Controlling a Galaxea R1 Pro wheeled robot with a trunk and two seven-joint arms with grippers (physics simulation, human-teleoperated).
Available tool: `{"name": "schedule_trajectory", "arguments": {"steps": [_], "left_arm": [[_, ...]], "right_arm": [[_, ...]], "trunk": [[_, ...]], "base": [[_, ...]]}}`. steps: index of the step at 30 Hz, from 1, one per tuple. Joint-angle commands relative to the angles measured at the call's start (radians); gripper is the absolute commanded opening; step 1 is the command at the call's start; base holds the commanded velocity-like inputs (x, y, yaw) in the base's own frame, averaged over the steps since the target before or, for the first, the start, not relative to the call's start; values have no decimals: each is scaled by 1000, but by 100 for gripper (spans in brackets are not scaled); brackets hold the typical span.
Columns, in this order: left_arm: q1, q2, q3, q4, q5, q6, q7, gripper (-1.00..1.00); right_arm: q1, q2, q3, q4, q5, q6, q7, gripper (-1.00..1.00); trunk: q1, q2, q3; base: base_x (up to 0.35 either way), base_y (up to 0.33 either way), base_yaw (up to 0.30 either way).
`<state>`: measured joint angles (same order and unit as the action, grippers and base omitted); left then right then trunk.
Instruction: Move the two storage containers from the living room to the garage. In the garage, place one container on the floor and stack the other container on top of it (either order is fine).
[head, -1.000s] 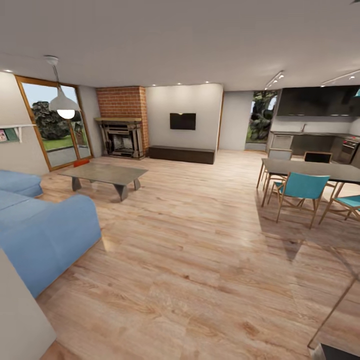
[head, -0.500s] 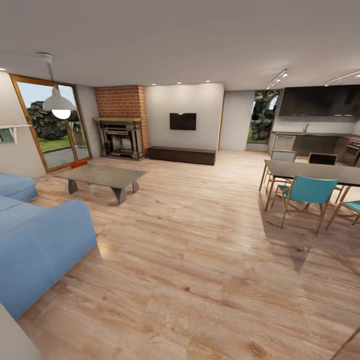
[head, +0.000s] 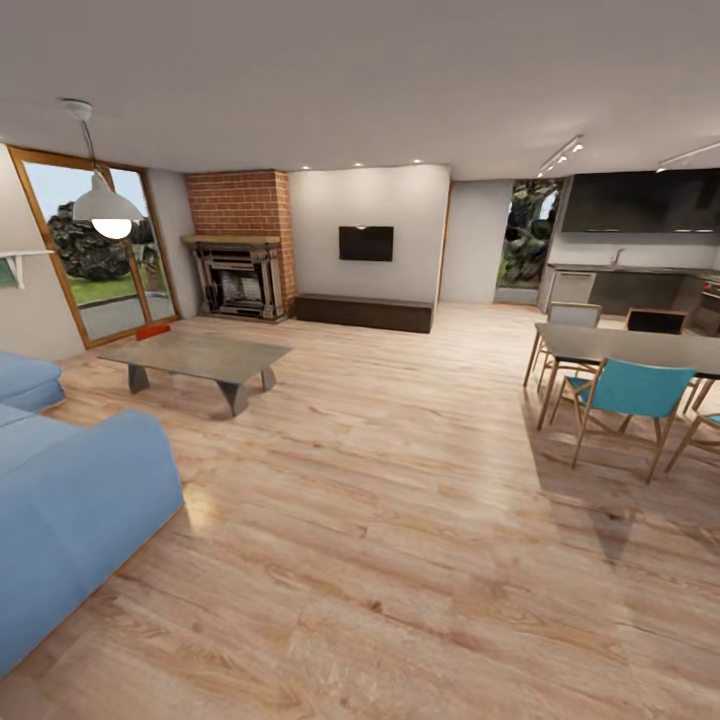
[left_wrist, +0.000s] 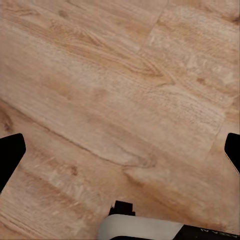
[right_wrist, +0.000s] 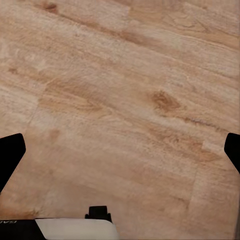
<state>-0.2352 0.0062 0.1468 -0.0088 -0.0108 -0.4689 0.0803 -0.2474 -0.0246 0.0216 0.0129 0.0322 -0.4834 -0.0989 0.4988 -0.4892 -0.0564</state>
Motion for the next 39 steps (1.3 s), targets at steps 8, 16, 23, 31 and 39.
{"name": "schedule_trajectory", "arguments": {"steps": [8, 16, 23, 31, 39], "left_arm": [[-1, 0, 4, 1, -2, -4, 1, 100], [-1, 0, 4, 1, -1, -4, 1, 100], [-1, 0, 4, 1, -1, -4, 1, 100], [-1, 0, 4, 1, -1, -4, 1, 100], [-1, 0, 4, 1, -1, -4, 1, 100]], "right_arm": [[-1, -1, 4, 1, 6, -3, -5, 100], [-1, -2, 3, 1, 5, -3, -5, 100], [-1, -1, 3, 1, 5, -2, -5, 100], [-1, -1, 3, 1, 5, -3, -5, 100], [-1, -1, 3, 1, 5, -3, -5, 100]], "trunk": [[1, -2, -2], [1, -2, -2], [1, -2, -2], [1, -2, -2], [1, -2, -2]], "base": [[326, 0, 0], [326, 0, 0], [326, 0, 0], [326, 0, 0], [326, 0, 0]]}}
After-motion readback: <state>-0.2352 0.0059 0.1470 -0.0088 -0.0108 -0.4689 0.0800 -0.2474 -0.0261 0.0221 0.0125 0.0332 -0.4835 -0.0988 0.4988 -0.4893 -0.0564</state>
